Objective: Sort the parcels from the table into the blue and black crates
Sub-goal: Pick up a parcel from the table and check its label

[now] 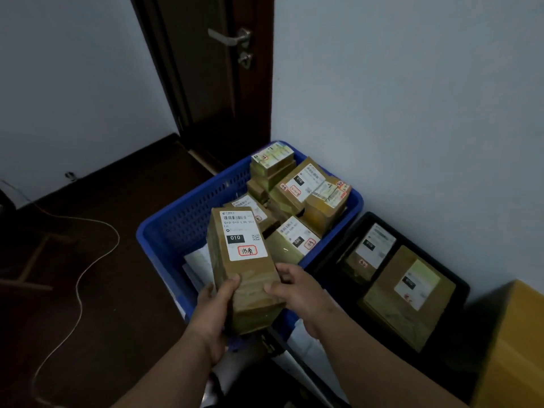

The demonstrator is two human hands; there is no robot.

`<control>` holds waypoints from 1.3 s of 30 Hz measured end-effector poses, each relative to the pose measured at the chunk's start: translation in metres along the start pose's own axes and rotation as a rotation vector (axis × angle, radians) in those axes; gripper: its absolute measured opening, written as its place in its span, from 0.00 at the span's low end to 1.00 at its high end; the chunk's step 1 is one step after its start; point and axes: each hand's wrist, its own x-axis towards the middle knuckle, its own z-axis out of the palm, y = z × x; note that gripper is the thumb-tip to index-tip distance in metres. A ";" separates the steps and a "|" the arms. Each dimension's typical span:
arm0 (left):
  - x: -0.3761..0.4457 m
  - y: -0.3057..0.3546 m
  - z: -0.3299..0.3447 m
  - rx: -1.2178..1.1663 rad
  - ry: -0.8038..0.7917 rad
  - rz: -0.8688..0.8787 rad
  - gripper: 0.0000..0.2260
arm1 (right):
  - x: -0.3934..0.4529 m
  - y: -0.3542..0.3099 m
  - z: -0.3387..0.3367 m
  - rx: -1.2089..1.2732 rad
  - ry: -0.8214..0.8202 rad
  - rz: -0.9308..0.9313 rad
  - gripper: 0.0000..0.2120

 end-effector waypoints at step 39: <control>0.259 0.159 0.056 0.232 -0.196 -0.262 0.15 | 0.271 -0.071 0.014 -1.008 0.232 -0.092 0.45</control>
